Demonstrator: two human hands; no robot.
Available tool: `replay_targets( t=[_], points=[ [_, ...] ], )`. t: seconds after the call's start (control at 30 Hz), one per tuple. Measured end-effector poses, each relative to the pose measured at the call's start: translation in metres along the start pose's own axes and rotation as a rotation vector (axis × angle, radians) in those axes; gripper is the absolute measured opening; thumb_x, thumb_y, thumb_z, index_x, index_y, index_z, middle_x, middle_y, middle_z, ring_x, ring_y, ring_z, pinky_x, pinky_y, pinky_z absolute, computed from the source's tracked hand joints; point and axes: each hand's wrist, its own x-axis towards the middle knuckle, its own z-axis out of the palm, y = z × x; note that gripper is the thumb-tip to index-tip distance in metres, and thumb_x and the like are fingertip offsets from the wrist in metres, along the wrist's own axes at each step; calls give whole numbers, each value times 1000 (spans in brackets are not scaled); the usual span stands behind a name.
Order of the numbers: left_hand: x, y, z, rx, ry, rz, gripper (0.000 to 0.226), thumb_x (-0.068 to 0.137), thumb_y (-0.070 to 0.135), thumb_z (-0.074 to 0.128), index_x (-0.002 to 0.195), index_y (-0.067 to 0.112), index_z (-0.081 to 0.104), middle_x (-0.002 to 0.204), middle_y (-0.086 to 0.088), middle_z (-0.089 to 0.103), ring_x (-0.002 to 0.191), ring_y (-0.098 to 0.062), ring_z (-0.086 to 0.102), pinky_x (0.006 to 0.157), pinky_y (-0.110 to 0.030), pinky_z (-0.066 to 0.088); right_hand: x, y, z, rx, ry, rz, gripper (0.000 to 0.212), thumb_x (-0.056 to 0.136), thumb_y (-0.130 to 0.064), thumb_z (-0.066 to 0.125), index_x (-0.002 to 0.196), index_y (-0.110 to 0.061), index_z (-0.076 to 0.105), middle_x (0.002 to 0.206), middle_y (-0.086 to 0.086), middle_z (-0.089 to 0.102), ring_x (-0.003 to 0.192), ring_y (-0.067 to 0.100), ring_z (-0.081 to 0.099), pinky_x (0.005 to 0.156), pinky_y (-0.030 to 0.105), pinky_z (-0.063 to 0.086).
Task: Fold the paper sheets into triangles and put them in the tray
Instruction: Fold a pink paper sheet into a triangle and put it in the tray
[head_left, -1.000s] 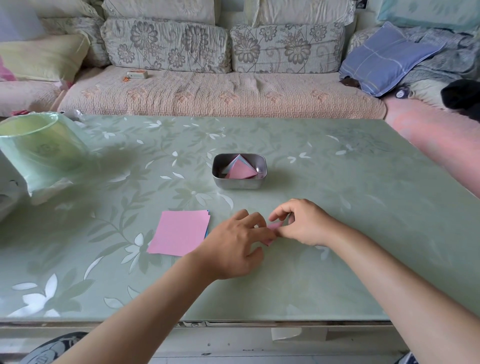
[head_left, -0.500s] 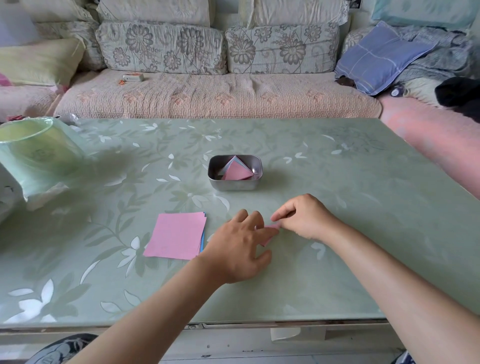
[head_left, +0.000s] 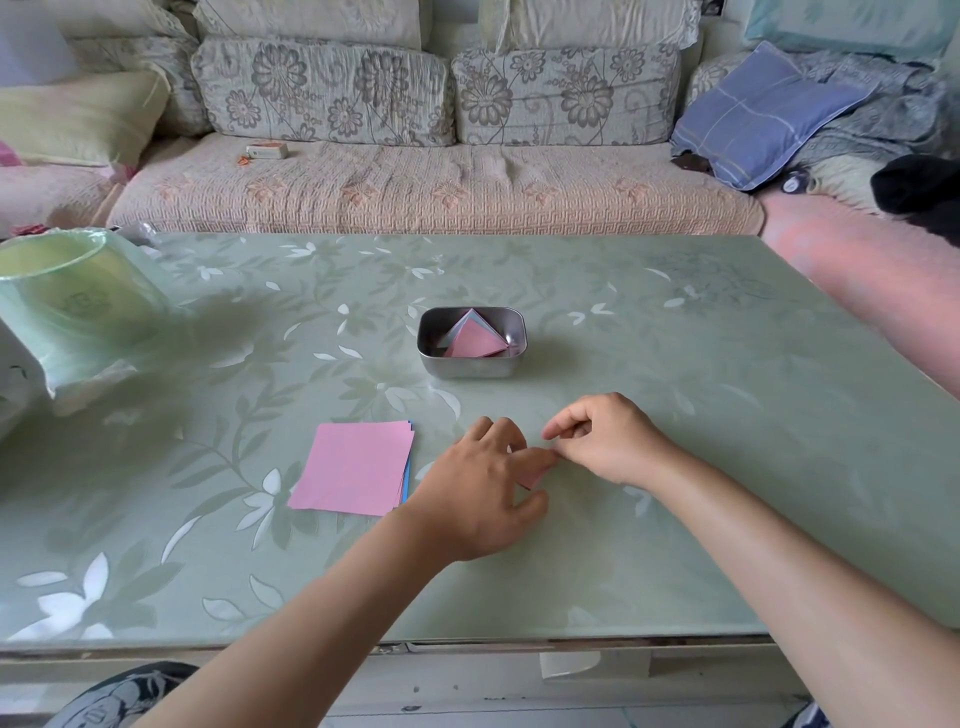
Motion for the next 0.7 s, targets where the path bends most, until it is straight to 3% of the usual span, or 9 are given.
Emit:
replay_targets(
  t=[0.3,0.53,0.7],
  points=[
    [-19,-11,-8,-137,-18,61,28,92,33,56,118,30,66,121,10,52,113,-12,43,98,-35,41,-1,-3,0,-1,0,24,21,80,-11,75,75,-32,74,53,-17,59,48,-8,52,50,5,37],
    [-29,-18,-13,-159,-61,96,31,93,38,54,119,30,68,134,10,52,122,-6,42,104,-20,33,-3,-4,-1,29,-10,26,20,80,-8,74,80,-28,75,46,-23,57,46,-8,52,47,5,36],
    [-27,-17,-12,-119,-13,98,30,92,49,54,110,30,67,126,11,57,113,-10,48,97,-22,38,-1,-2,2,13,-5,13,21,79,-9,74,78,-30,75,47,-24,58,47,-9,53,48,4,36]
  ],
)
